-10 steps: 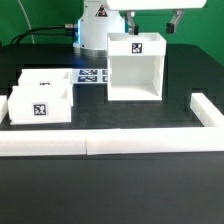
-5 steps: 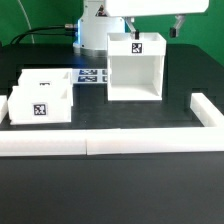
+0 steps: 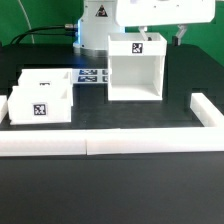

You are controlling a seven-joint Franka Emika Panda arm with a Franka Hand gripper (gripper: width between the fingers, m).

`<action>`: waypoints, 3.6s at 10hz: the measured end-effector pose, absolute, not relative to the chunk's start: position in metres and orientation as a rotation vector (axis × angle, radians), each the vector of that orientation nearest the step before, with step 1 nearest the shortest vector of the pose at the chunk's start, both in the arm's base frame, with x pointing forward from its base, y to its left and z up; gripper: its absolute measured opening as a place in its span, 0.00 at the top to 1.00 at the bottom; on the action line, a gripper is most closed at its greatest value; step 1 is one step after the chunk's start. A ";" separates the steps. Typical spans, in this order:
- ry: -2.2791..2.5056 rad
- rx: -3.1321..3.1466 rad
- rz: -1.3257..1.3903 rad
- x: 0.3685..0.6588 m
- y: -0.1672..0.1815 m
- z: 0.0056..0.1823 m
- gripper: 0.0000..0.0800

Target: Assemble drawer

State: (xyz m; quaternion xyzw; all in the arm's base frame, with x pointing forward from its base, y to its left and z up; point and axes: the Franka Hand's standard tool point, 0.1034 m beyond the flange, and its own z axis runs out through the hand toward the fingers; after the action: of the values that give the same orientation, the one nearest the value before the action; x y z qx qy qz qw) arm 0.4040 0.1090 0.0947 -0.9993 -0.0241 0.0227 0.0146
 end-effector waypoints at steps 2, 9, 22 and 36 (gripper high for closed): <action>-0.075 -3.110 0.071 0.404 0.109 0.095 0.82; -0.075 -3.110 0.070 0.404 0.109 0.095 0.95; -0.161 -3.075 -0.017 0.508 0.100 0.096 0.95; 0.308 -3.017 -0.156 0.574 0.104 0.100 0.95</action>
Offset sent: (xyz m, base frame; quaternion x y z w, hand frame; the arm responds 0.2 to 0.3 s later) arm 0.0000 0.0000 0.0000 0.0000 0.0000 0.0000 1.0000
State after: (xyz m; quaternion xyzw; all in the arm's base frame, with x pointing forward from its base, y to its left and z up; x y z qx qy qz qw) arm 0.5740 0.1041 0.0997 -0.9921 0.1014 -0.0514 0.0523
